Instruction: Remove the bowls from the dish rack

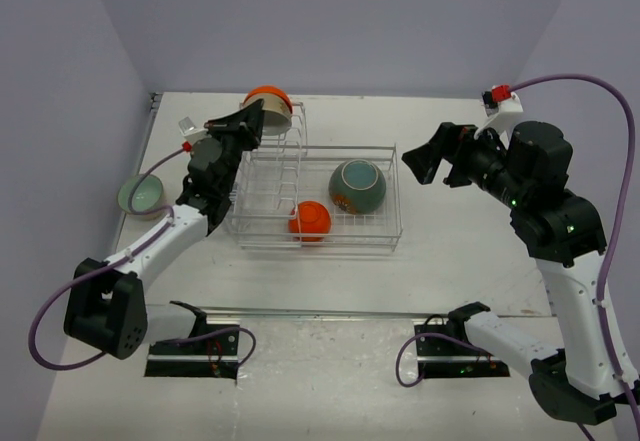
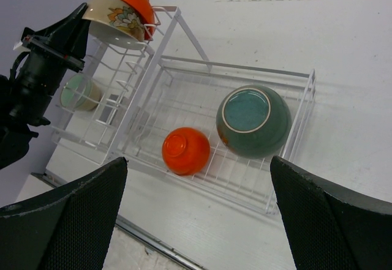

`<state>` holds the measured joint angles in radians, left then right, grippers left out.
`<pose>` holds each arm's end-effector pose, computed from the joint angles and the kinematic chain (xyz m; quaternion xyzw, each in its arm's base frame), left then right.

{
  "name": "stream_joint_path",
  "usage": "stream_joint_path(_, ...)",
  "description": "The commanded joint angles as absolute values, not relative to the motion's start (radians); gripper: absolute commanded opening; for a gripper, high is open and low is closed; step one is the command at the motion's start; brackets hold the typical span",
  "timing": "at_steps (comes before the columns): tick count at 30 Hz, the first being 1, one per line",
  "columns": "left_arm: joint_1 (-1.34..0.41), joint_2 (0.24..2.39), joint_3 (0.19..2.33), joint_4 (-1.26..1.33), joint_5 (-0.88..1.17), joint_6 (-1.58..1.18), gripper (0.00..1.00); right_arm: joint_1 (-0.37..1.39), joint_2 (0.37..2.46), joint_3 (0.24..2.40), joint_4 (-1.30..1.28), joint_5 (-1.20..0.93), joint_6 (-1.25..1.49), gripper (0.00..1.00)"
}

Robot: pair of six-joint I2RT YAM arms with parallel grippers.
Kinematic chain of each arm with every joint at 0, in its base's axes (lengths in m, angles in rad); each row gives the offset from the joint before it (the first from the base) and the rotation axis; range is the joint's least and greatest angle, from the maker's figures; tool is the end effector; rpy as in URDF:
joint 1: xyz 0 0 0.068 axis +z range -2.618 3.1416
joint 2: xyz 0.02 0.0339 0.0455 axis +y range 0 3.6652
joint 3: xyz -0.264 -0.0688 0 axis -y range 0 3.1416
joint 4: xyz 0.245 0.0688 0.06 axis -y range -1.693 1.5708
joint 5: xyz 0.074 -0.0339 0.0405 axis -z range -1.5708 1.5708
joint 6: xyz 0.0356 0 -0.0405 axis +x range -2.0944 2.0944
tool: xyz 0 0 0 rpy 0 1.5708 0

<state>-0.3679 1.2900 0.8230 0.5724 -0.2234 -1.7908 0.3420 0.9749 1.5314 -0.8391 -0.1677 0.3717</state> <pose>0.2834 -0.1008 0.3219 -0.4968 0.4494 -0.6161 0.4143 0.1421 0.0569 0.4819 -0.0385 0.7975 0.2718 0.5373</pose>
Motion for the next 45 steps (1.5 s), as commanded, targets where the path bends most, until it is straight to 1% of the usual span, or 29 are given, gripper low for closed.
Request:
stream_joint_path(1, -0.382, 1.272, 0.787, 0.672, -0.232, -1.770, 0.00, 0.347, 0.979, 1.532, -0.801, -0.166, 0.350, 0.99)
stream_joint_path(13, -0.383, 1.253, 0.721, 0.793, -0.235, -1.758, 0.00, 0.347, 0.971, 1.542, -0.810, -0.173, 0.348, 0.99)
stream_joint_path(21, -0.380, 1.292, 0.712, 0.848, -0.209, -1.726, 0.00, 0.347, 0.982, 1.552, -0.808, -0.176, 0.347, 0.99)
stream_joint_path(26, -0.379, 1.331, 0.693, 0.971, -0.189, -1.697, 0.00, 0.347, 0.983, 1.529, -0.801, -0.169, 0.347, 0.99)
stream_joint_path(33, -0.380, 1.365, 0.640, 1.078, -0.186, -1.690, 0.00, 0.348, 0.980, 1.516, -0.785, -0.167, 0.344, 0.99)
stream_joint_path(45, -0.380, 1.379, 0.617, 1.114, -0.172, -1.715, 0.00, 0.347, 0.988, 1.514, -0.772, -0.166, 0.341, 0.99)
